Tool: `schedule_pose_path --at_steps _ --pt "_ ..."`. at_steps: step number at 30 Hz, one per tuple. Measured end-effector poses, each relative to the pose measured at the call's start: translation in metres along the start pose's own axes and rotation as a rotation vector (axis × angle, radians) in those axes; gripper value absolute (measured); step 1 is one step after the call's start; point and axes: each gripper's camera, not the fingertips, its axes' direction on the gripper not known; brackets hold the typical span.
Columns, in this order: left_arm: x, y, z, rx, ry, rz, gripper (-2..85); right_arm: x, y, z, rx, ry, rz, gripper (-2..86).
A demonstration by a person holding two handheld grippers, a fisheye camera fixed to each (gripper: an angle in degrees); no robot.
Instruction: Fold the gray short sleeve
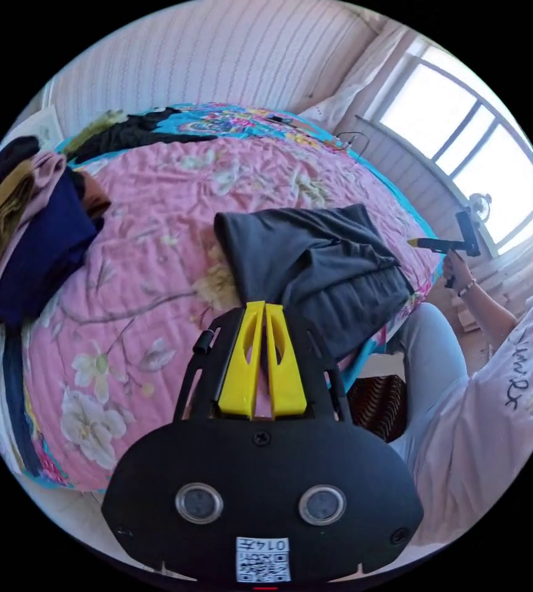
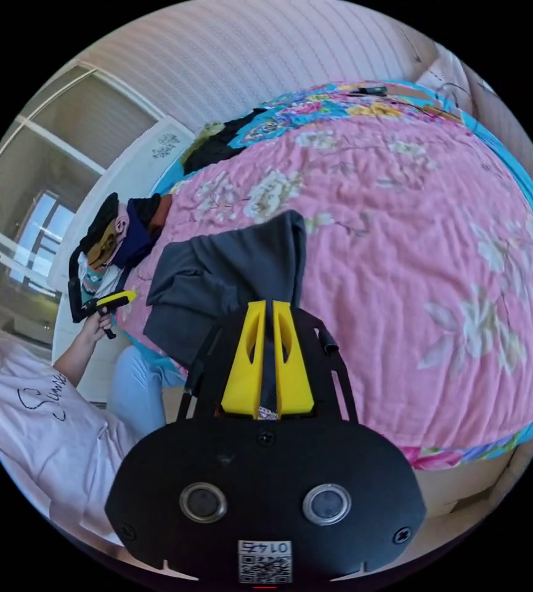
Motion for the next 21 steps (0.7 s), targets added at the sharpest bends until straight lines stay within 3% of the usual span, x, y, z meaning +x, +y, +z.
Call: schedule_pose_path --at_steps 4,8,14,21 --pt "0.036 -0.037 0.061 0.051 0.12 -0.013 5.9 -0.041 -0.028 0.072 -0.138 -0.075 -0.09 9.6" --pt "0.051 -0.036 0.12 -0.056 0.145 -0.057 6.5 -0.049 -0.017 0.104 -0.194 -0.097 -0.089 4.1" --pt "0.086 0.025 0.087 -0.058 0.306 0.082 1.1 -0.061 0.038 0.066 -0.212 -0.297 -0.186 2.0" --pt "0.124 0.104 0.089 -0.222 0.288 0.069 4.7 -0.078 0.09 0.072 -0.409 -0.264 -0.198 3.2"
